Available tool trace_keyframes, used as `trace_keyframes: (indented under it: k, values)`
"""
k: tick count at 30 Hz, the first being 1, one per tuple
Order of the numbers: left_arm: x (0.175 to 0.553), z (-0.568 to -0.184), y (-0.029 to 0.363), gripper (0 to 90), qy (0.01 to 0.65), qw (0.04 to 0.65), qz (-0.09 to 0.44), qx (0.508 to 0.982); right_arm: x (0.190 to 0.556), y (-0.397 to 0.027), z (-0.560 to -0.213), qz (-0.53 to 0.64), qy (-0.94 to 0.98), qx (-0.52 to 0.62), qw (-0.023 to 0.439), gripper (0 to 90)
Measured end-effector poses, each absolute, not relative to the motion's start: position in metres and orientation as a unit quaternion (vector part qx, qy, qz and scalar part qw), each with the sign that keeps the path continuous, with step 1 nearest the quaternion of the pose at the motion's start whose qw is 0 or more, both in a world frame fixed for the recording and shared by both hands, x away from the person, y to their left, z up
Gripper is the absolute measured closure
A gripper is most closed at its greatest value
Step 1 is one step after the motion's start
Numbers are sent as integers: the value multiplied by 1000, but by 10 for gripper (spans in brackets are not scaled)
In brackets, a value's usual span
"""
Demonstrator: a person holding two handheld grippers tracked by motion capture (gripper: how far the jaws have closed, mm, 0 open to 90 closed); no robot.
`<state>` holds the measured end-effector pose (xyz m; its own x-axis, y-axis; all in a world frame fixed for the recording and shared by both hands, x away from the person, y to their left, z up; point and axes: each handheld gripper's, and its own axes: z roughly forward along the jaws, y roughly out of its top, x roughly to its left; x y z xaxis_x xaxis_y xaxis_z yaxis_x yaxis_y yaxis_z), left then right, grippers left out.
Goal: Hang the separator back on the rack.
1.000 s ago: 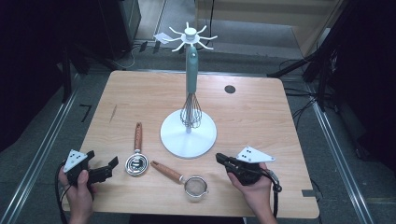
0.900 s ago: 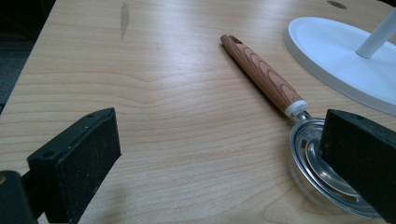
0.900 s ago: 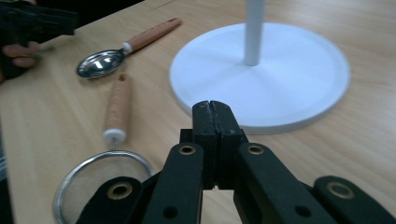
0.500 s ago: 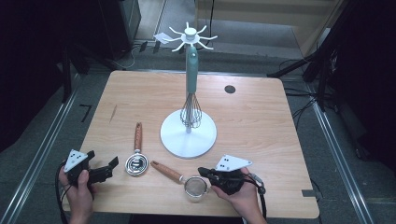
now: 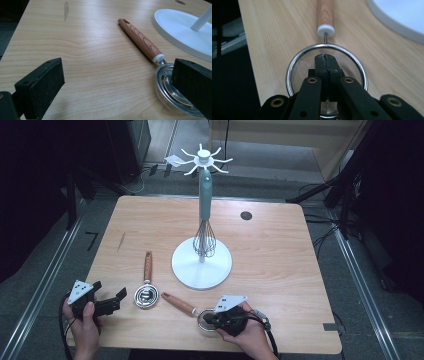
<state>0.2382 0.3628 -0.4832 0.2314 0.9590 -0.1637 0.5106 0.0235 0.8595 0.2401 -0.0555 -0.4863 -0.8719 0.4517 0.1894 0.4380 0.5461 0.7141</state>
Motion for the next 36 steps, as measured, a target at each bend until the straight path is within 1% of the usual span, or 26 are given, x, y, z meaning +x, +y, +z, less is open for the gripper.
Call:
trace_keyframes:
  k: [4,8,11,15,26,27,28,30,32,34,35,36]
  values:
    - [238,-483,363,0,564,441,256,650,241,-53,-491,376,892,251,15,900]
    - [238,-483,363,0,565,440,257,650,244,-57,-492,374,892,253,12,900]
    - [238,-483,362,0,564,440,257,649,246,-64,-491,371,895,249,17,887]
    - [238,-483,363,0,564,440,257,650,248,-71,-491,365,897,247,25,900]
    - [238,-483,363,0,563,441,257,650,253,-96,-488,344,908,237,38,889]
    - [238,-483,363,0,563,441,256,650,253,-97,-487,340,910,233,38,850]
    - [238,-483,363,0,563,441,256,650,253,-97,-487,340,910,233,38,850]
    - [238,-483,363,0,563,441,257,650,254,-97,-485,342,909,233,57,784]
    - [237,-483,362,0,563,440,258,650,255,-98,-483,349,908,219,75,740]
    - [237,-483,362,0,563,440,258,651,255,-98,-479,361,905,216,65,698]
    - [237,-483,362,0,563,440,259,650,255,-99,-474,370,903,210,59,654]
    - [237,-483,362,0,563,440,258,650,255,-99,-474,370,903,210,59,654]
